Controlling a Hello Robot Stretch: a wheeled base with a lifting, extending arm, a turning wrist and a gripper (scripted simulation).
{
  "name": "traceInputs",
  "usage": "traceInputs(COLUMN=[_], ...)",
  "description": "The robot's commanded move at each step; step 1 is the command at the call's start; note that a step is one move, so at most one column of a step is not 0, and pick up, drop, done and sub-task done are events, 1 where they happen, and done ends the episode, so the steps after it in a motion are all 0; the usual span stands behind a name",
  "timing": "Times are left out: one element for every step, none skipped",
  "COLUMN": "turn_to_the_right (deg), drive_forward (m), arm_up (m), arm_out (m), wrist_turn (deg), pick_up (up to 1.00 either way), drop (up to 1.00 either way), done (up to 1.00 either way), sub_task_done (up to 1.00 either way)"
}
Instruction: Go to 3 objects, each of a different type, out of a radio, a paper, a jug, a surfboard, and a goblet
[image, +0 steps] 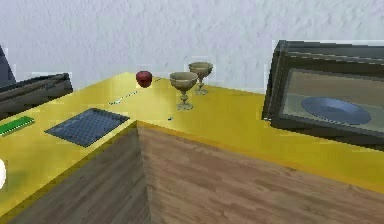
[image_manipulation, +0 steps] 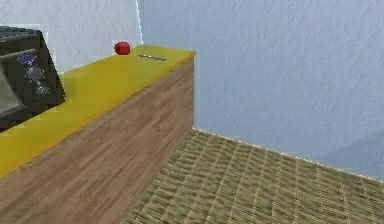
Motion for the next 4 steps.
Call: traceInputs(turn_to_the_right=[0.0,-45.0,-45.0,-45.0], drive_forward=[0.00,0.00,0.00,0.00], arm_up=[0.00,0.00,0.00,0.00], arm_out=[0.00,0.00,0.00,0.00], wrist_turn=[0.0,0.0,0.0,0.0], pick_up=[0.00,0.00,0.00,0.00], drop=[0.00,0.00,0.00,0.00], done=[0.00,0.00,0.00,0.00], sub_task_done=[1.00,0.00,0.00,0.00])
